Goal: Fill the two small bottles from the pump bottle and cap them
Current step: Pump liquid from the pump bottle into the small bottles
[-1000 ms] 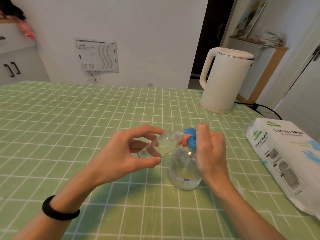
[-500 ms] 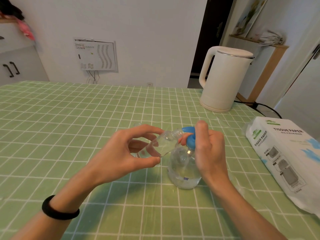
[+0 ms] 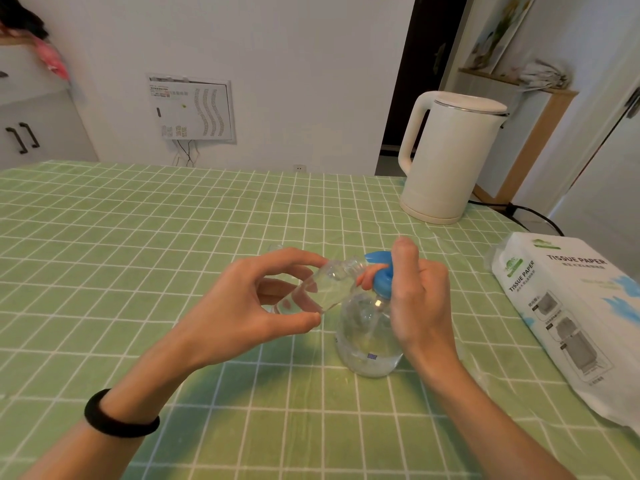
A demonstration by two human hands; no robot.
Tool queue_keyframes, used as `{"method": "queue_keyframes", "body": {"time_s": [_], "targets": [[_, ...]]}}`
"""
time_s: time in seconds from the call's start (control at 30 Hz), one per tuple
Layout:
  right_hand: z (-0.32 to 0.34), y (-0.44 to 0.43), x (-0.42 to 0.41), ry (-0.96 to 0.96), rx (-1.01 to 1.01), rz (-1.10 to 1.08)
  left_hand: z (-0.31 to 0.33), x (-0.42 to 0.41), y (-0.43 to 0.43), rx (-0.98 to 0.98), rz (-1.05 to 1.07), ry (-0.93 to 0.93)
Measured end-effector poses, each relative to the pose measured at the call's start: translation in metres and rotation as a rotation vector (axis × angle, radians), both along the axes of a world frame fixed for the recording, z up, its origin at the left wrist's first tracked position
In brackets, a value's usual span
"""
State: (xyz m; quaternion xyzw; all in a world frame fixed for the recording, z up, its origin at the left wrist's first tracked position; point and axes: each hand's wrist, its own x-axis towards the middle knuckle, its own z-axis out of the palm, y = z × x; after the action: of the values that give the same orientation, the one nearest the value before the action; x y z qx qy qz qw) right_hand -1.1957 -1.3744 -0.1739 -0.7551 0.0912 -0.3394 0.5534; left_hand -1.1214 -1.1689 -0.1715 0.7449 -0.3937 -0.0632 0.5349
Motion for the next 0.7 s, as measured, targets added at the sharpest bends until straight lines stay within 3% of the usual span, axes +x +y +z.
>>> {"method": "queue_keyframes", "body": {"time_s": [0.7], "targets": [[0.0013,0.0001,0.0004,0.002,-0.014,0.000,0.0018,-0.0010,0.0000,0.001,0.000,0.000]]}}
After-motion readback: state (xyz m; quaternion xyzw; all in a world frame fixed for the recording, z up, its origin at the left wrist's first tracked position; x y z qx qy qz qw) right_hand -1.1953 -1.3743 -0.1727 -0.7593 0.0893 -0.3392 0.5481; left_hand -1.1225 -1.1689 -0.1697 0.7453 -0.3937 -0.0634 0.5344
